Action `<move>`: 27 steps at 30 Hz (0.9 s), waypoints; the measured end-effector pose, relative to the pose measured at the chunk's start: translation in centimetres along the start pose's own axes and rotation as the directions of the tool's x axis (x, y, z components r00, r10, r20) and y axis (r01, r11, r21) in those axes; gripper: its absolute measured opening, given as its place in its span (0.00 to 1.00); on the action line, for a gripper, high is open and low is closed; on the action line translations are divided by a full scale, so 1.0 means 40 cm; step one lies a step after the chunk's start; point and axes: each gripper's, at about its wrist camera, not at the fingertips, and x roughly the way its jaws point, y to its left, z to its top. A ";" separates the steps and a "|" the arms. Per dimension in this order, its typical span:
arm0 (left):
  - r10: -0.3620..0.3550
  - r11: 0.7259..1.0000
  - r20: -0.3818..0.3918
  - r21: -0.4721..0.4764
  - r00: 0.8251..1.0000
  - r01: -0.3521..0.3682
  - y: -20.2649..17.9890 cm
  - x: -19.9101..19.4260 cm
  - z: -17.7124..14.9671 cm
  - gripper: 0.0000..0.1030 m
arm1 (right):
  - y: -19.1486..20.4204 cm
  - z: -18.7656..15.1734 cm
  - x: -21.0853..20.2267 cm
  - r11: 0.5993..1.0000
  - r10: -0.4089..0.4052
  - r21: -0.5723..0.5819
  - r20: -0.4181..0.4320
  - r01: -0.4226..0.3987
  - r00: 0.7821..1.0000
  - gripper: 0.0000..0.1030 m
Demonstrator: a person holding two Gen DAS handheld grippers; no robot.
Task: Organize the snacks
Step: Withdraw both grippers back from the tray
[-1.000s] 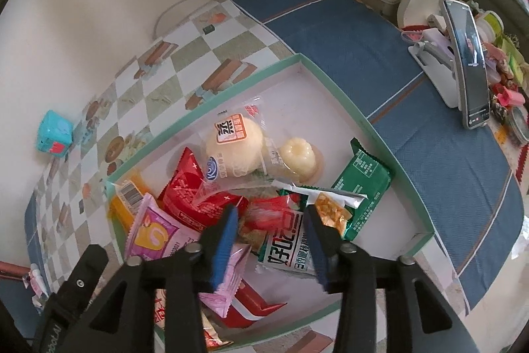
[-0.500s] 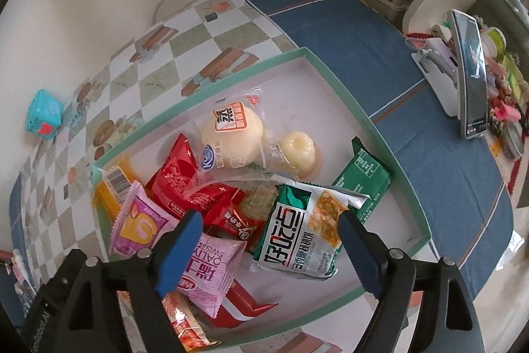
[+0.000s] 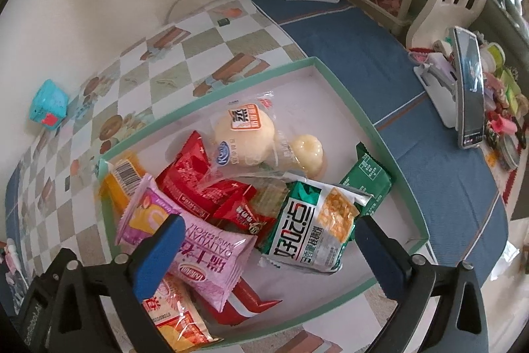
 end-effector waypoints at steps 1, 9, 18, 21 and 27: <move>0.000 1.000 0.002 0.002 1.000 0.000 0.002 -0.002 -0.001 0.92 | 0.006 -0.005 -0.008 1.000 -0.003 -0.008 0.013 0.003 1.000 1.00; 0.054 0.998 0.010 0.041 0.999 -0.054 0.033 -0.041 -0.034 0.92 | 0.063 -0.080 -0.080 0.995 0.028 -0.095 0.115 -0.017 0.993 1.00; 0.029 0.999 -0.006 -0.014 1.000 -0.029 0.118 -0.077 -0.093 0.92 | 0.077 -0.186 -0.121 0.986 0.028 -0.166 0.145 -0.004 0.989 1.00; 0.026 1.000 0.004 -0.016 1.000 -0.026 0.139 -0.096 -0.113 0.92 | 0.072 -0.210 -0.116 0.983 0.015 -0.181 0.128 0.008 0.992 1.00; 0.069 0.998 0.024 0.004 0.997 -0.069 0.177 -0.126 -0.148 0.92 | 0.064 -0.257 -0.117 0.975 0.003 -0.222 0.118 0.023 0.993 1.00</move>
